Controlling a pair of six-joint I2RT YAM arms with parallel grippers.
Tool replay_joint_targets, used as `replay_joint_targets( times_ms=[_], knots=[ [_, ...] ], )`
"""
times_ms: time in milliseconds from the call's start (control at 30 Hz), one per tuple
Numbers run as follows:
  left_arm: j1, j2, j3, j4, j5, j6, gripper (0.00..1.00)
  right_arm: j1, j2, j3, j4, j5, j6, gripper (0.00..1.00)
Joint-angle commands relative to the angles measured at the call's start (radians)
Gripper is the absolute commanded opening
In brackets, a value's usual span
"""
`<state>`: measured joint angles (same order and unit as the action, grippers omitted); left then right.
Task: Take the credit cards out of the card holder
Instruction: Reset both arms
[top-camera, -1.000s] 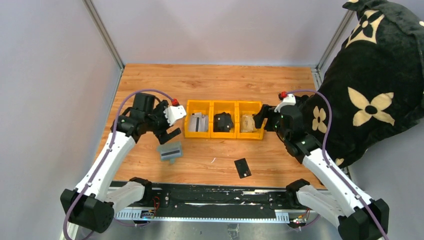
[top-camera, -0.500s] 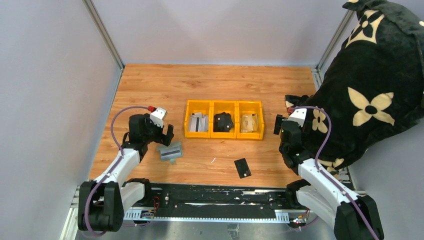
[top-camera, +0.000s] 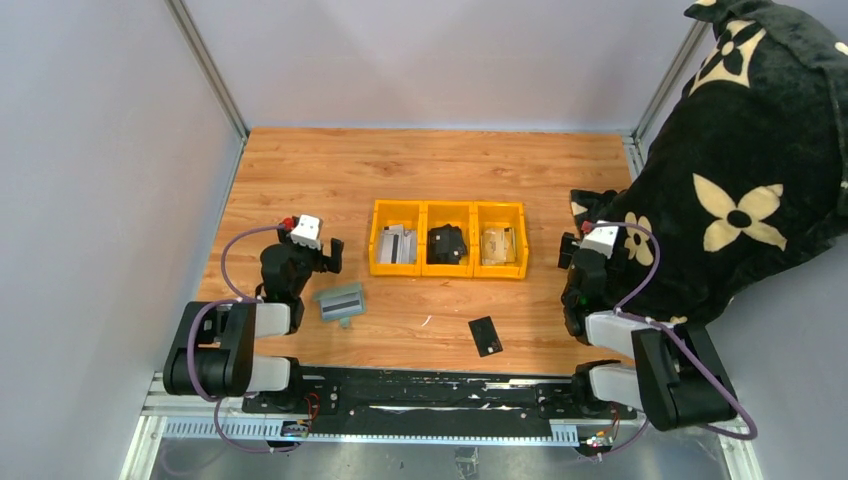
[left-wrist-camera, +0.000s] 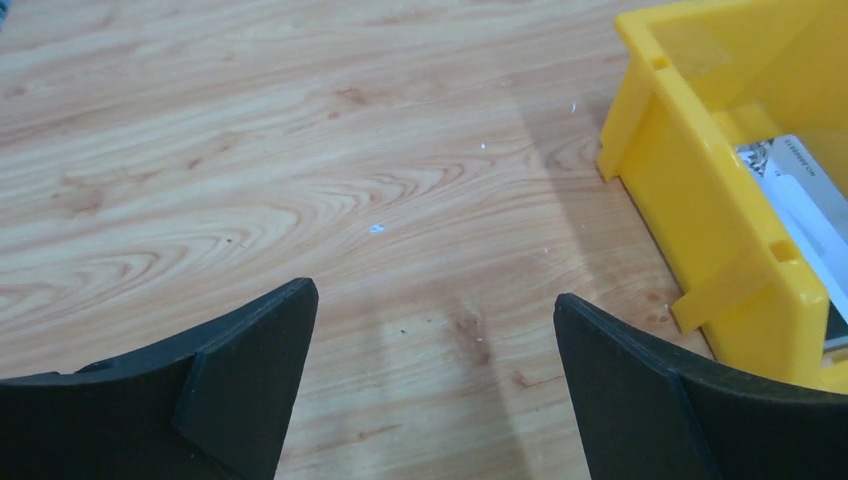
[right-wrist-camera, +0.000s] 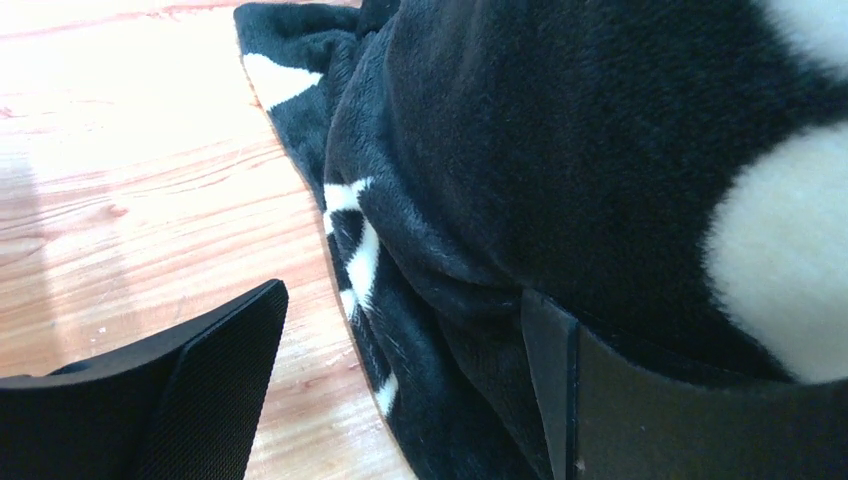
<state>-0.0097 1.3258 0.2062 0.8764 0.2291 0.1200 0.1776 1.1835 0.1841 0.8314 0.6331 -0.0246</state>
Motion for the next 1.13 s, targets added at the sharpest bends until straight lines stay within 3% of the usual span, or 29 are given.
replay_joint_targets(
  times_ms=[0, 67, 133, 200, 233, 267, 1100],
  knots=[
    [-0.009, 0.058, -0.107, 0.401, -0.061, -0.018, 1.00, -0.039, 0.100, -0.065, 0.290, -0.149, -0.056, 0.89],
    [-0.012, 0.031, -0.091, 0.324, -0.111, -0.026, 1.00, -0.039, 0.154, -0.079, 0.336, -0.306, -0.106, 0.90],
    [-0.011, 0.034, -0.045, 0.240, -0.147, -0.045, 1.00, -0.033, 0.273, -0.065, 0.480, -0.304, -0.154, 0.90],
    [-0.012, 0.048, -0.015, 0.205, -0.197, -0.065, 1.00, -0.045, 0.257, 0.004, 0.336, -0.247, -0.105, 0.92],
    [-0.011, 0.043, -0.012, 0.192, -0.196, -0.065, 1.00, -0.074, 0.229, 0.051, 0.187, -0.278, -0.057, 0.92],
    [-0.012, 0.043, -0.011, 0.194, -0.197, -0.066, 1.00, -0.097, 0.213, 0.058, 0.145, -0.303, -0.045, 0.92],
    [-0.011, 0.046, -0.012, 0.201, -0.200, -0.064, 1.00, -0.097, 0.216, 0.046, 0.178, -0.306, -0.055, 0.93]
  ],
)
